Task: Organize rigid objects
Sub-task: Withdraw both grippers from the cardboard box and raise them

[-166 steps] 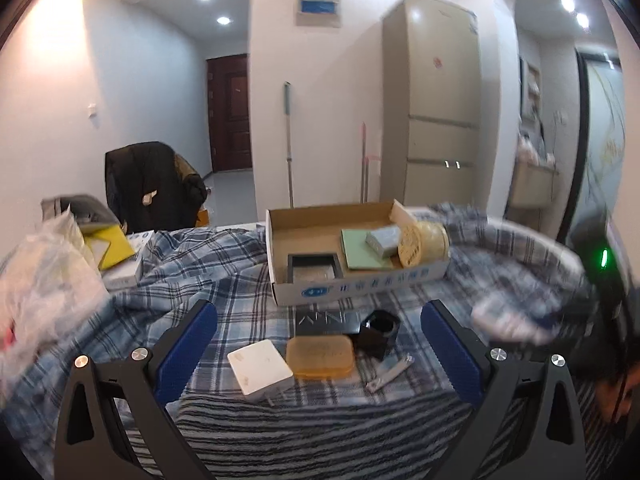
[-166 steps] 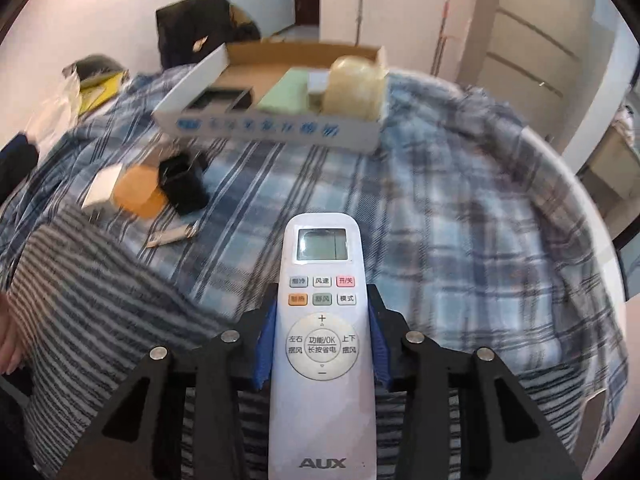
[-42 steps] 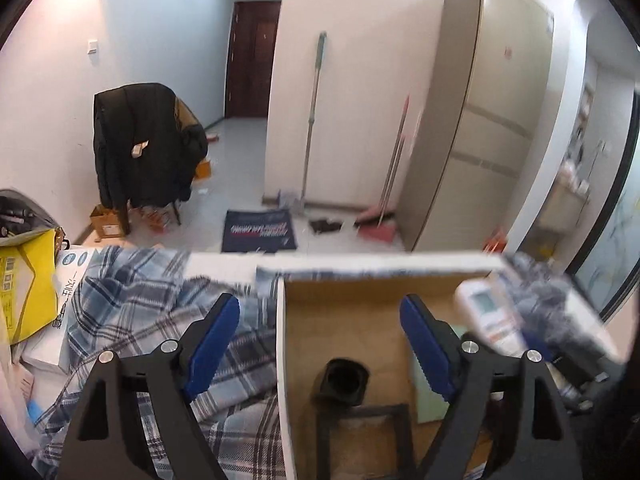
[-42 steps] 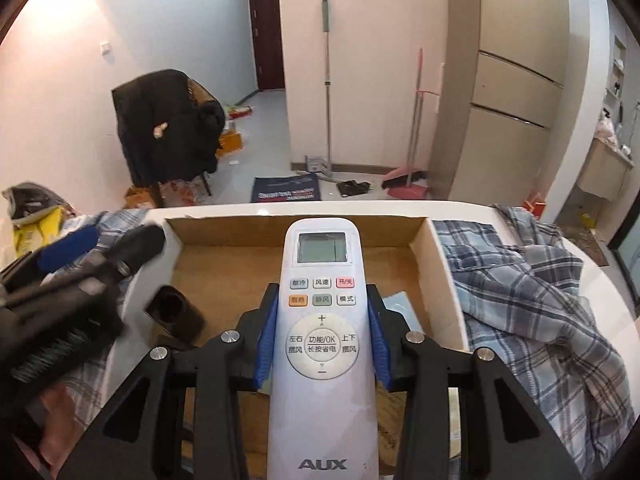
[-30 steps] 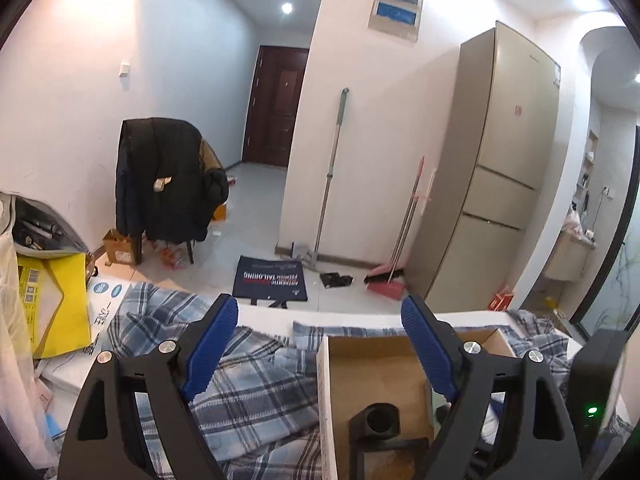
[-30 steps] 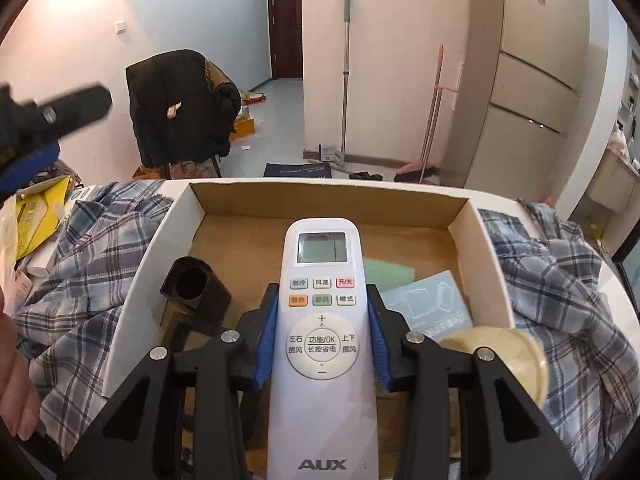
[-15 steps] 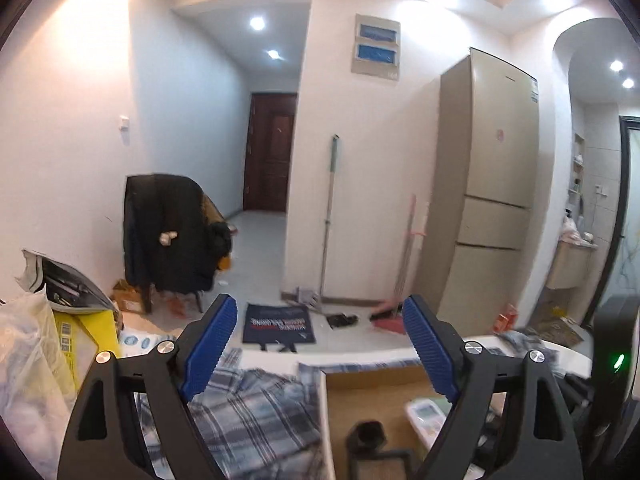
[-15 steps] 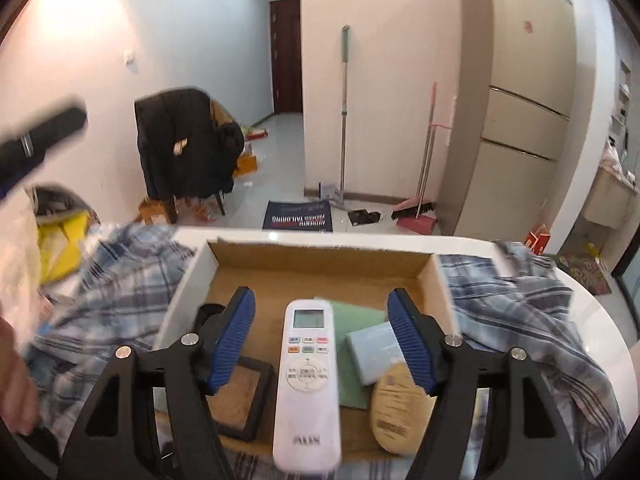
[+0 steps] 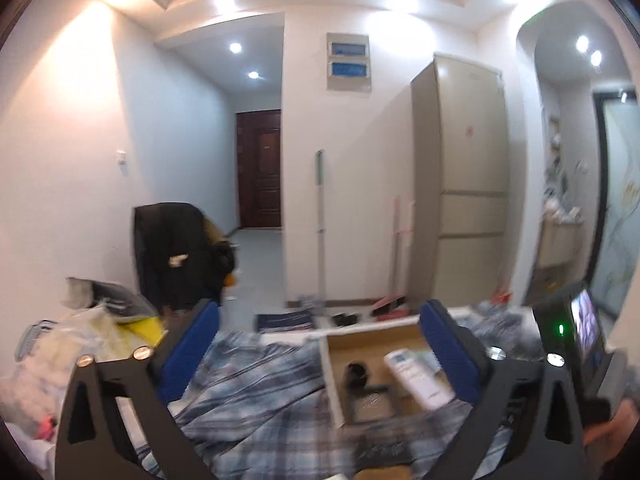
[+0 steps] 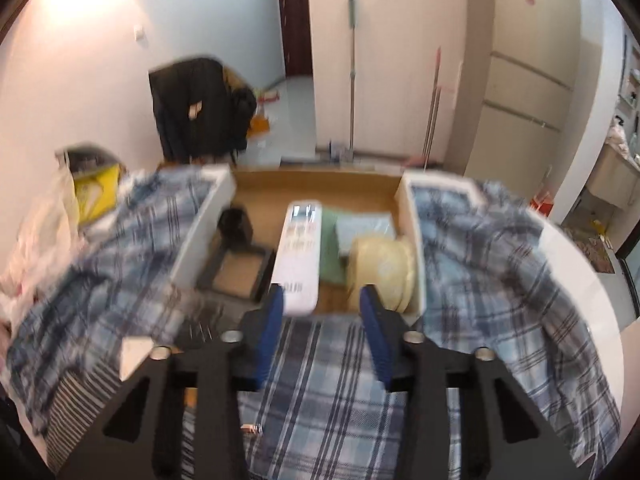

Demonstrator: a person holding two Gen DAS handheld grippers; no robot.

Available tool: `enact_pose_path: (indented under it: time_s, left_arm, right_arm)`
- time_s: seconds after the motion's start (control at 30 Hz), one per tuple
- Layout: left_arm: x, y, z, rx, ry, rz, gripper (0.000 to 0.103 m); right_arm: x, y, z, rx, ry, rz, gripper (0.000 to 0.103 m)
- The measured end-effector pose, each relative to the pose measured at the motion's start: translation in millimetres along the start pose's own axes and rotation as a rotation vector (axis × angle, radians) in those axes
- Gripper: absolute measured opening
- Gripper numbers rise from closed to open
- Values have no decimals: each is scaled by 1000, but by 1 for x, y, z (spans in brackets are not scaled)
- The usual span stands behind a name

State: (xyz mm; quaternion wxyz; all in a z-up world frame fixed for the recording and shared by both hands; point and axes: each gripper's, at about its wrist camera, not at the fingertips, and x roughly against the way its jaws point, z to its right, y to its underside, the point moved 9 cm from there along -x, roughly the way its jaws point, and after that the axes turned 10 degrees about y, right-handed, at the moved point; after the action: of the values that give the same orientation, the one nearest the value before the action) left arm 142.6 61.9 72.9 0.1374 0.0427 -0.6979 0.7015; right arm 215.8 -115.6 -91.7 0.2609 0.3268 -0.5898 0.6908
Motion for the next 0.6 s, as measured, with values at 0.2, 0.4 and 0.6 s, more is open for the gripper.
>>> enact_pose_path:
  time_s: [0.2, 0.4, 0.6]
  left_arm:
    - [-8, 40, 5, -28, 15, -62, 102]
    - [-18, 55, -5, 15, 45, -108, 102]
    - [-15, 61, -7, 6, 58, -138, 102]
  right_arm:
    - [-44, 10, -11, 33, -3, -133, 33]
    - [-50, -1, -3, 9, 27, -114, 33]
    - [-24, 5, 10, -6, 8, -74, 33]
